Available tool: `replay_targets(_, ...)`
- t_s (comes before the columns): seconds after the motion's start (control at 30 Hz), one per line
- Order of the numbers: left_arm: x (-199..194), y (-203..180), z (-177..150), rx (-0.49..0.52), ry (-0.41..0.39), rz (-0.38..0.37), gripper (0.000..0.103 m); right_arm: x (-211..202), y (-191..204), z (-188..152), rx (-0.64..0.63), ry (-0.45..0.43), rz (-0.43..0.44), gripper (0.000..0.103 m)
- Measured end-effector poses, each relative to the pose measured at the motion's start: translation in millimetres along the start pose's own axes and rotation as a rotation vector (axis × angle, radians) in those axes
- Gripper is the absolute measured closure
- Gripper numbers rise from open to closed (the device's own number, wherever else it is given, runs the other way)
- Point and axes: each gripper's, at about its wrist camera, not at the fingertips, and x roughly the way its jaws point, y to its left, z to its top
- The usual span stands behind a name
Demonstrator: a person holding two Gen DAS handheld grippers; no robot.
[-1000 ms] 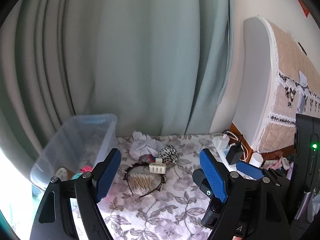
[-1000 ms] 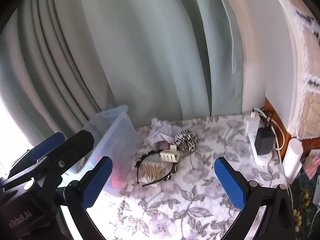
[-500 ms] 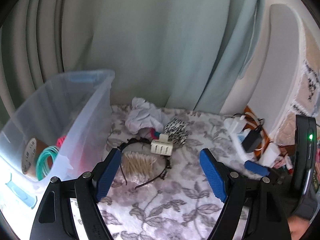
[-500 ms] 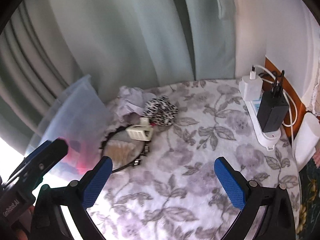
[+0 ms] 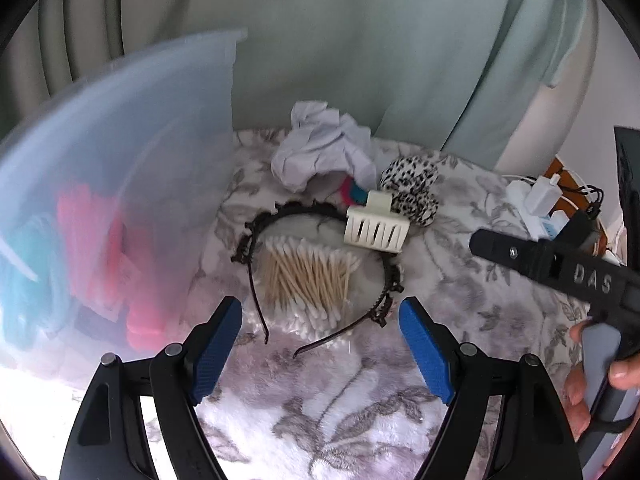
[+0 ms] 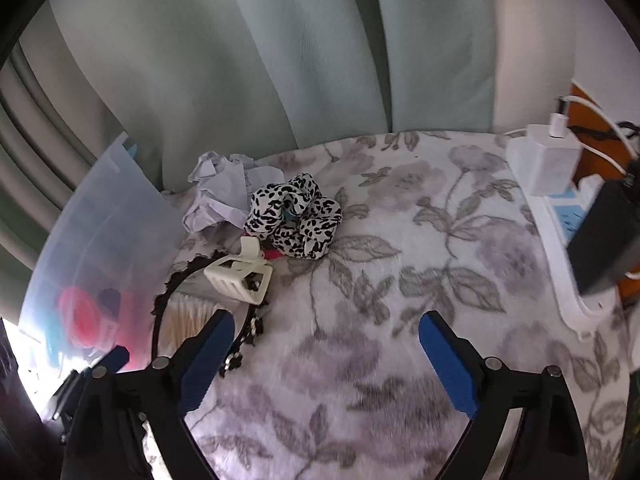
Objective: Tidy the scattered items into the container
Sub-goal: 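Move both tools back toward the black headband and cotton swabs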
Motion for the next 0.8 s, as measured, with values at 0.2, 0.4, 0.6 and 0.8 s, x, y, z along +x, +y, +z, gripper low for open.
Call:
replay_targets(0.2, 13, 6, 7, -0.050, -0.014, -0.001, 0.023, 21, 1, 23, -0.030, -0.003, 0.004, 0.013)
replay_targets(0.4, 25, 1, 16, -0.054, -0.017, 0.037, 0.025, 35, 7, 43, -0.061, -0.006, 0.018, 0.015)
replay_targets(0.6, 23, -7, 16, -0.029, -0.018, 0.009, 0.025, 43, 3, 49, -0.061, 0.000, 0.017, 0.017)
replay_targets(0.8, 25, -34, 13, 0.052, -0.008, -0.046, 0.026, 48, 1, 51, -0.066, 0.009, 0.023, 0.023)
